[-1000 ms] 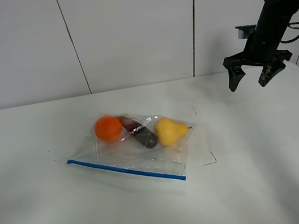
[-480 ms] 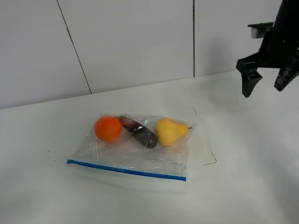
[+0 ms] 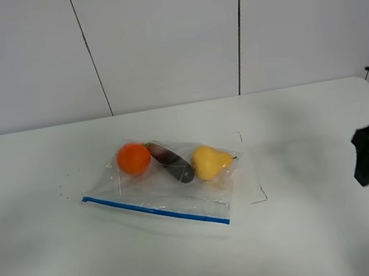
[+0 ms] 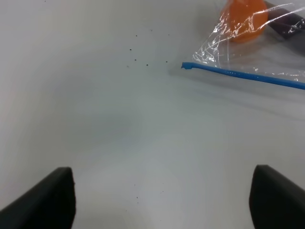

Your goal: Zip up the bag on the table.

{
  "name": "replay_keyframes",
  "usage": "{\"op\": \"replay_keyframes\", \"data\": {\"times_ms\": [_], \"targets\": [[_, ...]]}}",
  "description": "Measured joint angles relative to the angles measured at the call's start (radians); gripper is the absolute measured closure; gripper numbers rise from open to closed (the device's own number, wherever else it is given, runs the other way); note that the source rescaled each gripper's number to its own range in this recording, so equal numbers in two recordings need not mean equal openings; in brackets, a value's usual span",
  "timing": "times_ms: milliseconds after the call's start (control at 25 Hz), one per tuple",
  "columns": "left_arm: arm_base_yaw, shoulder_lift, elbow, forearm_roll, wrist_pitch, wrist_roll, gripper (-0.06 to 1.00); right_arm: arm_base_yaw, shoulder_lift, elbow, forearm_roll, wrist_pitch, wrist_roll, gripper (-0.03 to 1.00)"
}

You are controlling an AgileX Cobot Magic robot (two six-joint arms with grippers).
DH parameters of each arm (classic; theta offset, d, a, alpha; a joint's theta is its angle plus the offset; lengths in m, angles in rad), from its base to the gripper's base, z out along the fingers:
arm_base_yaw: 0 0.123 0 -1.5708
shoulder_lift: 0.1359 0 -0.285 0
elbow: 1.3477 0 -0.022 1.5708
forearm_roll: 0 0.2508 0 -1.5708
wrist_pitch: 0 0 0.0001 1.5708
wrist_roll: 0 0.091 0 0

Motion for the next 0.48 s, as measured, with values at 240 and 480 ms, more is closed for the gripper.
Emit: {"op": "replay_keyframes", "data": {"times_ms": [240,480], "targets": [[0.000,0.000,0.000,0.000,0.000,0.000,0.00,0.000,-0.344,0.287,-0.004,-0.089,0.022,0.03],[0.000,0.000,0.000,0.000,0.000,0.000,0.00,0.000,-0.701,0.352,-0.035,-0.162,0.032,0.03]]}}
